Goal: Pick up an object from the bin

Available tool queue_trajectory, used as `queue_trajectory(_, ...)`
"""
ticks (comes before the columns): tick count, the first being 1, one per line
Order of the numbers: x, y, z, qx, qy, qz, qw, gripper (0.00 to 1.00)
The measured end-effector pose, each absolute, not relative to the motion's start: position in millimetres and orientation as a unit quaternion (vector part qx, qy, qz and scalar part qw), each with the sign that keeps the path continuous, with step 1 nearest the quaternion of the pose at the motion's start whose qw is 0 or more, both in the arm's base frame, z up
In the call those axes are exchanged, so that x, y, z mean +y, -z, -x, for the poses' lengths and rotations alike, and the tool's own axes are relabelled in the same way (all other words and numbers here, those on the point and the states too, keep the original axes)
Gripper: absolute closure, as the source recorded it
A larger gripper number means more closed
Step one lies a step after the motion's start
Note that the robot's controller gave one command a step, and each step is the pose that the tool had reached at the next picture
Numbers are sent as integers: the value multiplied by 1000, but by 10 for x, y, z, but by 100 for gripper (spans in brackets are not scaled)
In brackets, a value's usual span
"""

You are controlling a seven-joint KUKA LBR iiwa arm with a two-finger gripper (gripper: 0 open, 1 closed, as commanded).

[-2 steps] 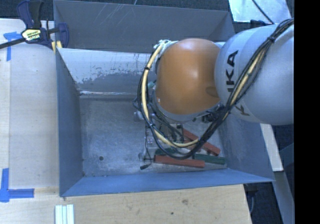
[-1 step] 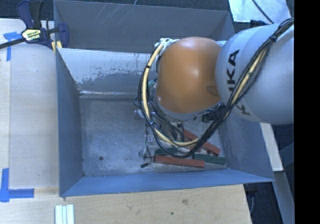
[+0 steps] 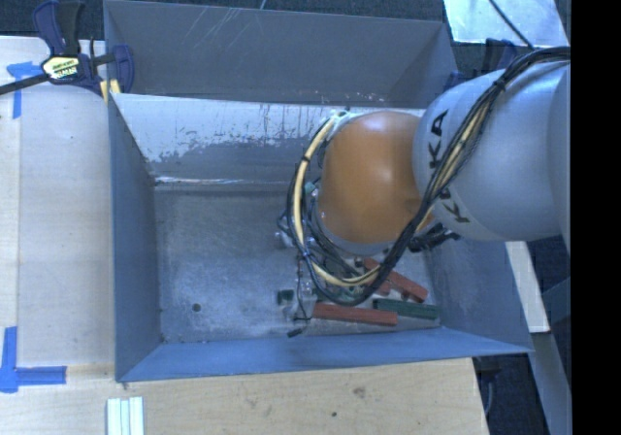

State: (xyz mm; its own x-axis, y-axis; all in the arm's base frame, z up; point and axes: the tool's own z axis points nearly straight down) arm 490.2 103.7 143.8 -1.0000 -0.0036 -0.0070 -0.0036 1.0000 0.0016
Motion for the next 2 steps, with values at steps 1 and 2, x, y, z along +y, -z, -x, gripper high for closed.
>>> queue_trajectory(1,665,-1455,-4829,996,0,88,1,0)
queue_trajectory(2,211,-1551,-5104,1000,0,-6,2,0)
